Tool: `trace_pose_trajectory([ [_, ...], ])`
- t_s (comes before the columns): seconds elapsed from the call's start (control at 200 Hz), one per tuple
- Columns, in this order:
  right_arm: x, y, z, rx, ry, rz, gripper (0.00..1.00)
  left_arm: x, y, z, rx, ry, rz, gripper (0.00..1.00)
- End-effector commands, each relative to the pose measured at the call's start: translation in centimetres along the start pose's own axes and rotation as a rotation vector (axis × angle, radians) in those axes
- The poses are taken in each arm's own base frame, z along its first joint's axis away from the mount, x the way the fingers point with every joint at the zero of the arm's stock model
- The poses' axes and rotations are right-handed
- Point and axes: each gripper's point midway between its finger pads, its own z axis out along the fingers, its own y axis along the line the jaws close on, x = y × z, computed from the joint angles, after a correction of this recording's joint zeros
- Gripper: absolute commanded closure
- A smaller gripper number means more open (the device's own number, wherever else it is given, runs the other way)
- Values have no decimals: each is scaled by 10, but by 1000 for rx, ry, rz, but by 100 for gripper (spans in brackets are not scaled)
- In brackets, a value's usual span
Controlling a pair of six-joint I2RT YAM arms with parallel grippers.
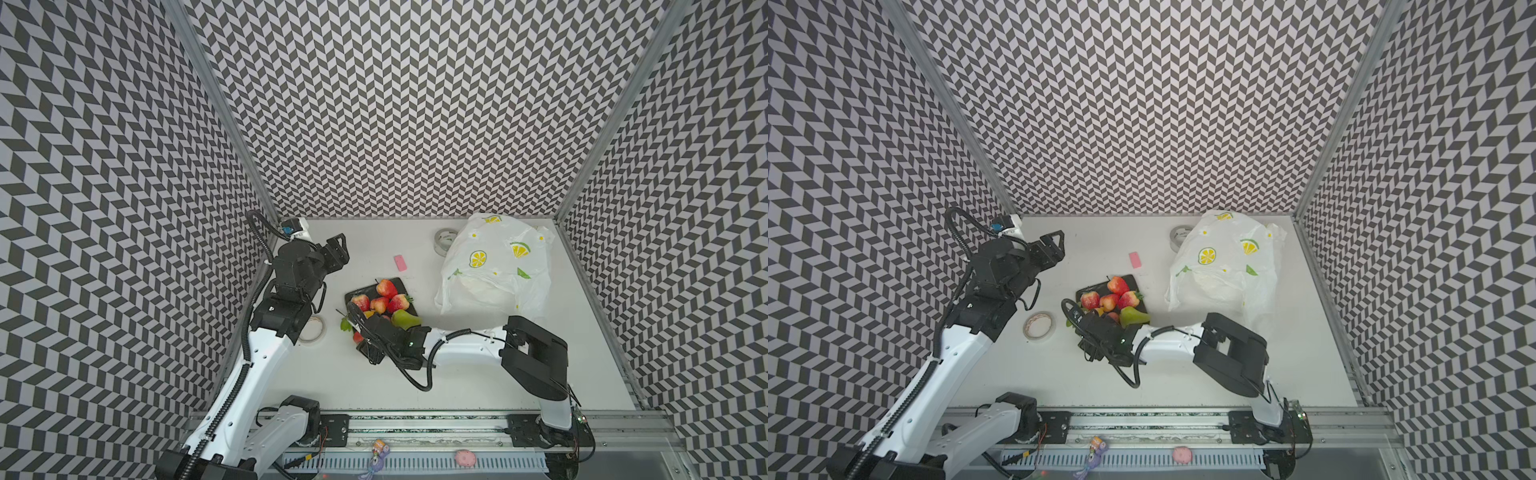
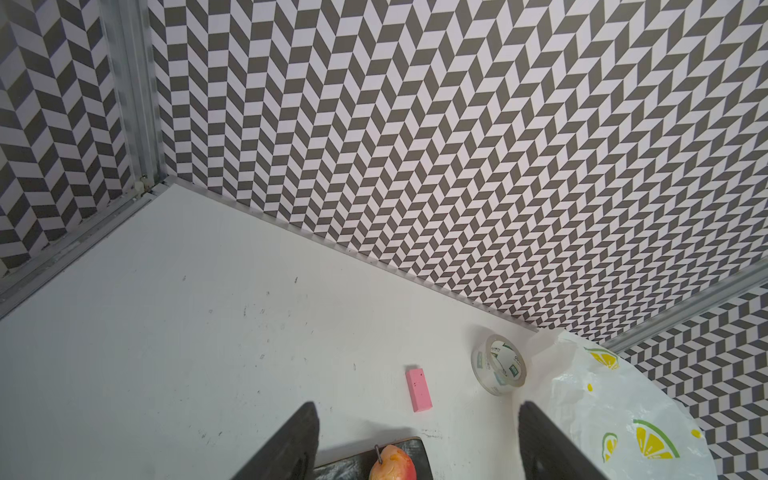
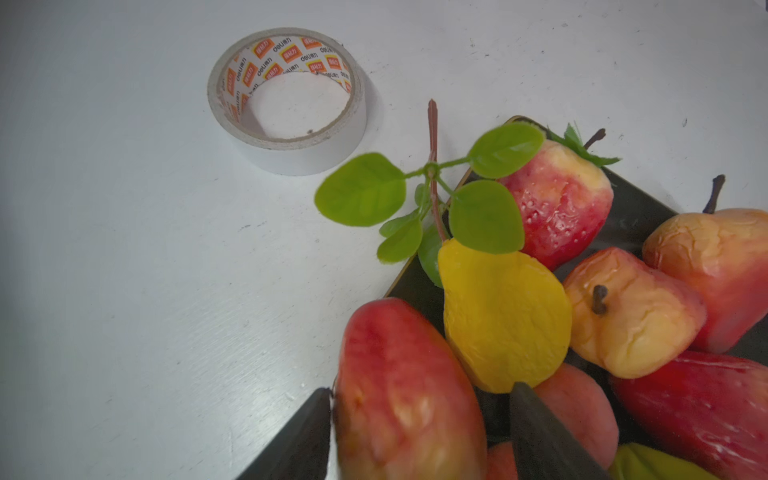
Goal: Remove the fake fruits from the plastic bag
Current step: 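Lower the red fruit onto the black pad and open the right gripper, then move the right gripper back to the bag mouth beside the left gripper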
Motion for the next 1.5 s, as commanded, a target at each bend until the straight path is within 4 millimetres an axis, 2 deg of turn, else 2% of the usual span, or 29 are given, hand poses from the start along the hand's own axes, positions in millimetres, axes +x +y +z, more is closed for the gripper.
trace_pose_trajectory([
  [0.0,-22,2,-3,9,-67,9,30,-2,4,-1,-17,-10,-2,24],
  [0.17,-44,1,-29,-21,-122,47,27,-1,2,-1,-8,-6,1,24],
  [0.31,-78,-3,-80,-79,-217,105,27,0,-2,0,13,1,14,24],
  [0.401,-89,-19,-118,-61,-271,185,27,3,-9,3,53,17,26,24],
  [0.526,-76,-55,-156,57,-303,310,28,10,-24,11,137,53,18,25],
  [0.661,-37,-98,-180,191,-221,533,28,27,-52,22,229,112,32,26],
  [0.806,21,-149,-195,316,-89,819,28,71,-96,35,328,219,95,26],
  [0.976,78,-213,-219,469,-72,1035,28,146,-156,43,451,379,242,25],
  [1.112,114,-258,-232,553,-75,1173,30,198,-178,56,465,459,309,25],
  [1.207,121,-279,-232,559,-99,1227,30,226,-184,68,455,498,363,24],
  [1.307,121,-294,-220,514,-122,1297,29,249,-191,77,471,550,383,22],
  [1.377,113,-299,-210,447,-154,1356,27,265,-192,84,486,591,380,22],
  [1.497,94,-296,-194,316,-220,1428,24,292,-186,98,467,649,395,21],
])
